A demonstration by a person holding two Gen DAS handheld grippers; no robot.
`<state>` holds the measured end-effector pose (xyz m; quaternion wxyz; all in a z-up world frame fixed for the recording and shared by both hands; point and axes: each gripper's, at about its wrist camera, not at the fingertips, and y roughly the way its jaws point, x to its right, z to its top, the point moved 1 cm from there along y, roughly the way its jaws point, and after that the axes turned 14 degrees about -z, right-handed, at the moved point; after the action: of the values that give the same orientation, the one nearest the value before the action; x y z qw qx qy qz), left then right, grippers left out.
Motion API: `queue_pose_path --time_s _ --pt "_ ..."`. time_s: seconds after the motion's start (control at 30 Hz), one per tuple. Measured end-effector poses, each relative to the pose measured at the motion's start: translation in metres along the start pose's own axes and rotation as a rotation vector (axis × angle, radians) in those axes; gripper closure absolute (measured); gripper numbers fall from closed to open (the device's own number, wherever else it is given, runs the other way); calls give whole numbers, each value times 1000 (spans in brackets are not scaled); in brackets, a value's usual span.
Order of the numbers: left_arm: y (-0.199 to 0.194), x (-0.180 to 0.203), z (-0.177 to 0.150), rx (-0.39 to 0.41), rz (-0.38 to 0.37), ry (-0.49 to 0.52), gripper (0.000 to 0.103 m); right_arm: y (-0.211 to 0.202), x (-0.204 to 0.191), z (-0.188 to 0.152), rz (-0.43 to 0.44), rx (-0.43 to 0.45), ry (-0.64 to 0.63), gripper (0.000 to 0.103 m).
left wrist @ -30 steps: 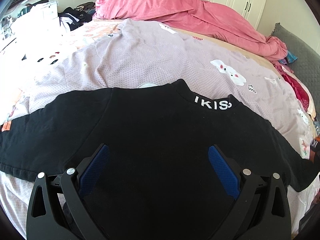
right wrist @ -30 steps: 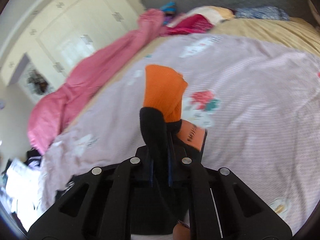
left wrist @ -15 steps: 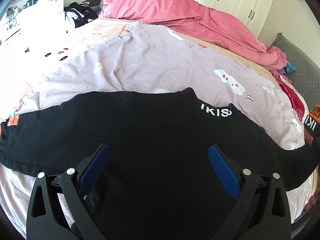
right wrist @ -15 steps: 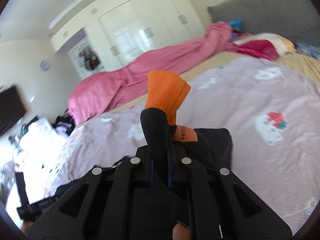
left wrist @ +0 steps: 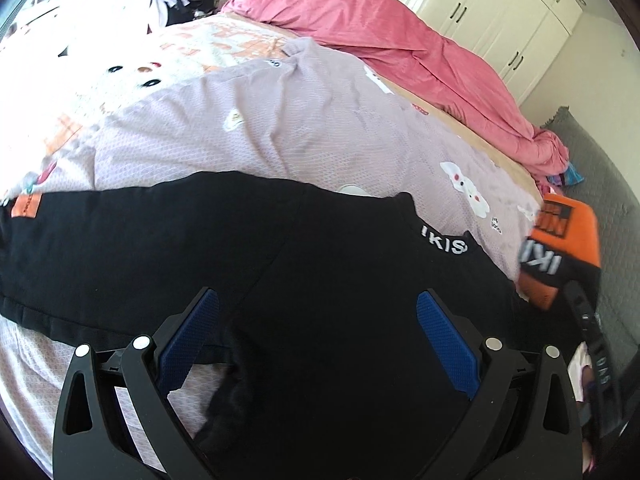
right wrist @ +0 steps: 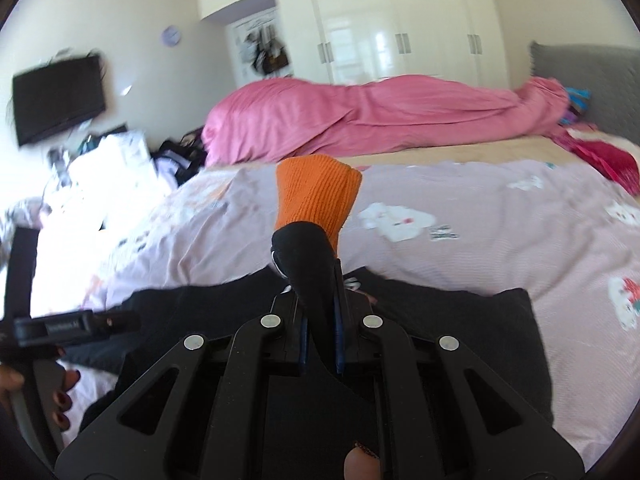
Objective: Fold small clothes
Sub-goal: 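Lift the sleeve with the right tool and carry it across the shirt body, then close the left tool on the orange cuff while the right tool releases it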
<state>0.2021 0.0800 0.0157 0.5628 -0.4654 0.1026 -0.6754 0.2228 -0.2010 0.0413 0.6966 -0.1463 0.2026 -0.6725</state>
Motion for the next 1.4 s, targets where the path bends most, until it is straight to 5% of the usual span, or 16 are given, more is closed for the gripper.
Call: queue_pose_path --time_s 0.3,0.7,0.9,0.97,1.13,1.4 --pt "-2 -28 -5 -28 -52 -65 4 21 -68 -31 19 -55 -174 100" --pt "3 -38 -7 -36 -133 -134 4 25 -95 -54 76 -124 -274 94" --pt "14 -29 -11 -71 -215 -163 4 16 -91 -65 148 -175 -300 80" --pt "15 -27 -14 -75 -229 -170 4 11 -88 -70 177 -189 -309 66" --pt "24 -25 -21 -113 -319 -214 4 -7 -70 -79 245 -223 -285 58" --pt "38 -7 -36 -133 -315 -175 5 -21 -8 -70 196 -224 -106 48"
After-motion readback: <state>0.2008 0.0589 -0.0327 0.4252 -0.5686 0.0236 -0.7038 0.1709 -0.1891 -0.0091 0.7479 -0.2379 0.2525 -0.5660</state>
